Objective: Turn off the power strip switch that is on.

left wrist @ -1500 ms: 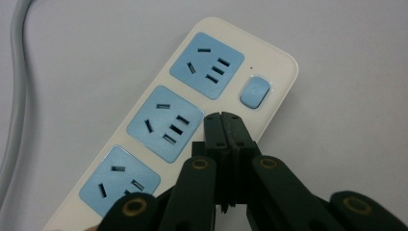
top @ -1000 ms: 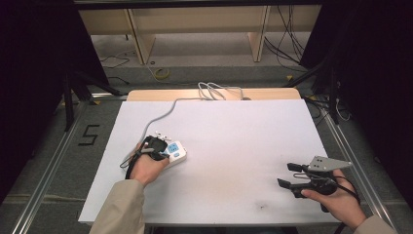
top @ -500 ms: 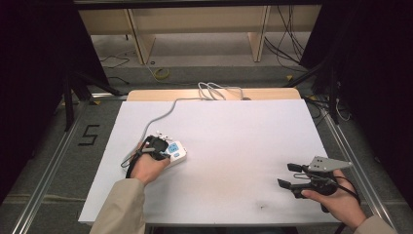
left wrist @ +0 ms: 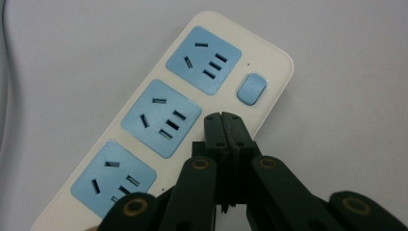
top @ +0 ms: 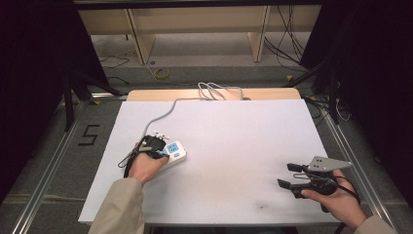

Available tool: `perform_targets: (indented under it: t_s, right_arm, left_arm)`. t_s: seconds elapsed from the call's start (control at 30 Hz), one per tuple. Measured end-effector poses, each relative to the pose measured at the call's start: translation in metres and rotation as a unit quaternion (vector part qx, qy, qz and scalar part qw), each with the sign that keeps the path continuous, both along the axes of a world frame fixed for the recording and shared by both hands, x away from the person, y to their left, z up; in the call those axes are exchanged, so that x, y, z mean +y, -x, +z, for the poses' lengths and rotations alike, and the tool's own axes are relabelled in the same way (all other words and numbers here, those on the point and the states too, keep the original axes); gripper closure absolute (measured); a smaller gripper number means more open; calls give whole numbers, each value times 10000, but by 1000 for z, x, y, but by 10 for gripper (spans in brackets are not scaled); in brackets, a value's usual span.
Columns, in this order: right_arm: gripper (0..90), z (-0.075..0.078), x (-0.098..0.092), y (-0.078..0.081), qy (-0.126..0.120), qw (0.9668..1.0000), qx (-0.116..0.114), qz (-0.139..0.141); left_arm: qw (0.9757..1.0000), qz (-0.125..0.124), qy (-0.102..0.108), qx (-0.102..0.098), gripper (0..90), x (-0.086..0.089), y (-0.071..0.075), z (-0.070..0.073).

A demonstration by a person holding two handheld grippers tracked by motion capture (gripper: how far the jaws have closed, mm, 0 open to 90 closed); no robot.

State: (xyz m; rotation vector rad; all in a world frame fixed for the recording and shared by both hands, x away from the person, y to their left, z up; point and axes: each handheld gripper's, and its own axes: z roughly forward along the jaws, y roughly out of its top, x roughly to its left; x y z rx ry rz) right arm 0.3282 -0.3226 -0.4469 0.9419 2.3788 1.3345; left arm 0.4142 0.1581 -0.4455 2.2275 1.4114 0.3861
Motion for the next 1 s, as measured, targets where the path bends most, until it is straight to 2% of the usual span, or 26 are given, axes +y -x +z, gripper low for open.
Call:
perform_targets:
  t_s: [0.07,0.13,0.17,0.33,0.4,0.53,1.0]
  right_arm:
    - [285,0,0,0,4,10000,-4,2]
    - [285,0,0,0,6,10000,-15,9]
    - [285,0,0,0,0,10000,-5,6]
    - [285,0,0,0,10,10000,-22,9]
    - [285,0,0,1,11,10000,-25,12]
    - [285,0,0,0,1,10000,-13,18]
    - [284,0,0,1,-7,10000,-15,22]
  left_arm:
    - [9999,-40,-153,-31,900,0,0,1]
    - [9997,-101,-198,-38,900,-1,0,1]
    - [9998,-85,-160,-21,900,-3,1,0]
    - [9996,-80,-255,-45,900,-4,1,1]
    - [9991,-57,-401,-88,900,-3,1,1]
    - [9993,-143,-331,-17,900,-1,1,1]
    - [9994,-114,-321,-19,900,-1,1,1]
